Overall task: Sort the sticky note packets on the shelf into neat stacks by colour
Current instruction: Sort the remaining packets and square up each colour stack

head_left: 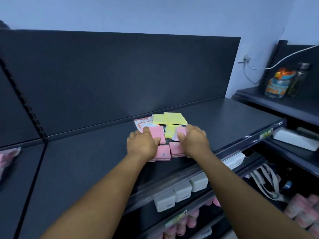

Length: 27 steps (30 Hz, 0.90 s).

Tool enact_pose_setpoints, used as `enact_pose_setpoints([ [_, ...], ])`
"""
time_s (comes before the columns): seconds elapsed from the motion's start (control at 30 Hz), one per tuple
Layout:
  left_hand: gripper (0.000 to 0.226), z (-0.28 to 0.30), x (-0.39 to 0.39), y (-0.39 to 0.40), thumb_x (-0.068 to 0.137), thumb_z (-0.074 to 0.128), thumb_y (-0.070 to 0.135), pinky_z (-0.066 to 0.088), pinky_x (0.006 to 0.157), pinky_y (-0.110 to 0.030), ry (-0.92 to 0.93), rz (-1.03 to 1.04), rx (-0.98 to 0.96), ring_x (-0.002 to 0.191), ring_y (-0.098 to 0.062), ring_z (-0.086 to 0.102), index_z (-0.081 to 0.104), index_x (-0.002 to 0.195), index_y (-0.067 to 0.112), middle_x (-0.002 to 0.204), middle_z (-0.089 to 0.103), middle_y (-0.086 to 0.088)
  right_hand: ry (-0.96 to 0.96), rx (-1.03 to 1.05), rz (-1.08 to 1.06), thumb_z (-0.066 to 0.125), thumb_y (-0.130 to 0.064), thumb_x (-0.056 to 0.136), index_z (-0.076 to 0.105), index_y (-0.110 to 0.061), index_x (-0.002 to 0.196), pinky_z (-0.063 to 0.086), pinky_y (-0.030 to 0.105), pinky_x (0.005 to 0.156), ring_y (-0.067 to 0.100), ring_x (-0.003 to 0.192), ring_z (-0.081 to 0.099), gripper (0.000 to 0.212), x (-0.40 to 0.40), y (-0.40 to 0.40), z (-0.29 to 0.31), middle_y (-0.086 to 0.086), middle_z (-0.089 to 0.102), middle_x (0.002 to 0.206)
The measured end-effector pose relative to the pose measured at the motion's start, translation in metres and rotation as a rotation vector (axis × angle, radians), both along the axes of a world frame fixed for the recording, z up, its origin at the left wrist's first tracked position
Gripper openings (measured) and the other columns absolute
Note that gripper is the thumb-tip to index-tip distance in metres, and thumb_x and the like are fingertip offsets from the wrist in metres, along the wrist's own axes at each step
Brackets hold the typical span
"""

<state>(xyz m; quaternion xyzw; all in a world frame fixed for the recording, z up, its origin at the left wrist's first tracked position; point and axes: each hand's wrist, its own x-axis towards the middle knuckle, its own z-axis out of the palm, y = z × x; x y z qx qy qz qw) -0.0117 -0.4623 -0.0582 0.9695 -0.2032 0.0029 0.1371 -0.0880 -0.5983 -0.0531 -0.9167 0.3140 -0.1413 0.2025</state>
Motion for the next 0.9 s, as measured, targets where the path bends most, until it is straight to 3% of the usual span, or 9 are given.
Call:
enact_pose_setpoints([
  [0.13, 0.065, -0.001, -0.001, -0.007, 0.086, 0.062, 0.047, 0.034, 0.101, -0.037, 0.01, 0.117, -0.148, 0.125, -0.031, 0.039, 0.034, 0.129, 0.008, 0.132, 0.047, -0.014, 0.066, 0.011, -0.025, 0.054, -0.044, 0.091, 0.04, -0.011, 0.137, 0.039, 0.035, 0.093, 0.031, 0.122, 0.041, 0.058, 0.005, -0.011, -0.002, 0.011, 0.055, 0.129],
  [0.3, 0.052, -0.001, 0.009, -0.009, 0.081, 0.07, 0.032, 0.044, 0.089, -0.037, 0.138, 0.26, -0.359, 0.119, -0.033, 0.048, 0.044, 0.117, 0.005, 0.121, 0.058, -0.013, -0.18, 0.15, 0.025, 0.062, -0.014, 0.084, 0.037, -0.019, 0.136, 0.04, 0.033, 0.087, 0.03, 0.115, 0.05, 0.058, 0.01, -0.014, -0.004, 0.007, 0.057, 0.125],
  [0.37, 0.042, -0.002, 0.012, -0.011, 0.082, 0.064, 0.041, 0.047, 0.085, -0.036, 0.155, 0.252, -0.333, 0.113, -0.032, 0.052, 0.057, 0.107, 0.007, 0.115, 0.063, -0.012, -0.217, 0.189, 0.037, 0.058, -0.01, 0.085, 0.04, -0.017, 0.134, 0.042, 0.031, 0.083, 0.03, 0.11, 0.055, 0.053, 0.011, -0.014, -0.003, 0.008, 0.06, 0.122],
  [0.5, 0.062, 0.0, 0.014, -0.022, 0.08, 0.054, 0.066, 0.041, 0.09, -0.035, 0.169, 0.238, -0.245, 0.117, -0.031, 0.047, 0.066, 0.105, 0.011, 0.121, 0.059, -0.011, -0.186, 0.159, 0.071, 0.055, -0.011, 0.088, 0.047, -0.019, 0.132, 0.043, 0.032, 0.086, 0.03, 0.109, 0.055, 0.046, 0.009, -0.013, -0.001, 0.009, 0.059, 0.123],
  [0.6, 0.054, 0.003, 0.016, -0.027, 0.078, 0.065, 0.056, 0.042, 0.089, -0.035, 0.194, 0.296, -0.271, 0.119, -0.031, 0.045, 0.063, 0.11, 0.013, 0.125, 0.057, -0.009, -0.179, 0.118, 0.104, 0.054, -0.013, 0.088, 0.044, -0.025, 0.137, 0.044, 0.033, 0.086, 0.031, 0.109, 0.055, 0.052, 0.006, -0.014, -0.003, 0.009, 0.059, 0.123],
  [0.73, 0.034, 0.005, 0.018, -0.026, 0.077, 0.072, 0.039, 0.043, 0.077, -0.031, 0.253, 0.344, -0.384, 0.113, -0.032, 0.053, 0.061, 0.095, 0.012, 0.114, 0.063, -0.009, -0.191, 0.104, 0.118, 0.055, -0.014, 0.09, 0.043, -0.028, 0.14, 0.044, 0.032, 0.086, 0.031, 0.111, 0.055, 0.053, 0.005, -0.015, -0.002, 0.008, 0.06, 0.124],
  [0.9, 0.018, 0.004, 0.017, -0.013, 0.084, 0.064, 0.024, 0.052, 0.078, -0.034, 0.243, 0.306, -0.644, 0.088, -0.029, 0.063, 0.065, 0.083, 0.006, 0.095, 0.069, -0.013, -0.304, 0.173, 0.094, 0.055, -0.015, 0.091, 0.058, -0.017, 0.117, 0.043, 0.03, 0.076, 0.029, 0.097, 0.059, 0.027, 0.005, -0.01, 0.003, 0.008, 0.066, 0.103],
])
